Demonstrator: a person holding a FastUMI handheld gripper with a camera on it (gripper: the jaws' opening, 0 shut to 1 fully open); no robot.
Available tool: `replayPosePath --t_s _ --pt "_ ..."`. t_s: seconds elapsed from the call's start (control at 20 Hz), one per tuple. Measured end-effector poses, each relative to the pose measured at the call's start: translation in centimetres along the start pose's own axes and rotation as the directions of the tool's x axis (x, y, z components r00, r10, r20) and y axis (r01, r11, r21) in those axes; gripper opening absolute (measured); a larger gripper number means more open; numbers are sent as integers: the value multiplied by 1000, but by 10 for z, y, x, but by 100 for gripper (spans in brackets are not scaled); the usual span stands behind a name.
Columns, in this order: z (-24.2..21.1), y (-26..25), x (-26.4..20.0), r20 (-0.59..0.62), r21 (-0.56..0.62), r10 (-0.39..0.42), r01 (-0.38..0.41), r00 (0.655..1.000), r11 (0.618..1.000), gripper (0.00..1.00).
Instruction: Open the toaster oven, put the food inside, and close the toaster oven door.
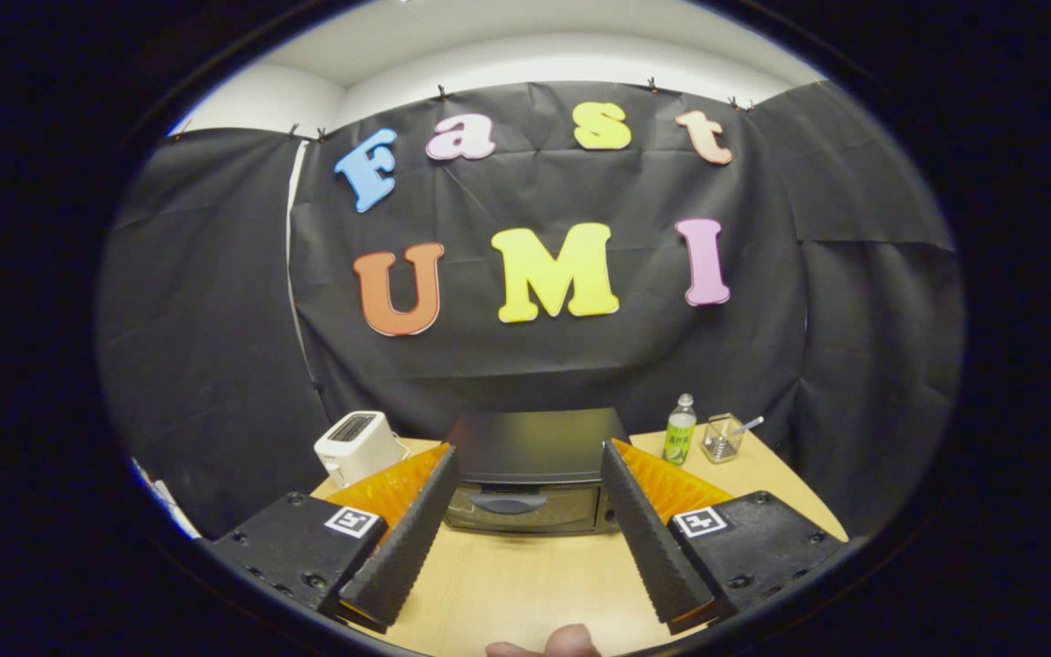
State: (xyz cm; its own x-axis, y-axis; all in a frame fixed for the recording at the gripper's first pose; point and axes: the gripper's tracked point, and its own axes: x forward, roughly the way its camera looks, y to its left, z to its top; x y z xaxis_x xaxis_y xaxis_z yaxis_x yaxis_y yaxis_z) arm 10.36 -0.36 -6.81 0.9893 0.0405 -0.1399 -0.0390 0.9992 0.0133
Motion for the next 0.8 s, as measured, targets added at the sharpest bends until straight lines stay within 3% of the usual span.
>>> replayPosePath --t_s 0.2,0.5,0.8 --pt "-43 10 57 -82 10 27 -27 996 1000 100" --pt "-93 12 149 -182 -13 3 -5 983 1000 100" --pt "-134 16 195 -278 -41 -15 4 961 999 100"
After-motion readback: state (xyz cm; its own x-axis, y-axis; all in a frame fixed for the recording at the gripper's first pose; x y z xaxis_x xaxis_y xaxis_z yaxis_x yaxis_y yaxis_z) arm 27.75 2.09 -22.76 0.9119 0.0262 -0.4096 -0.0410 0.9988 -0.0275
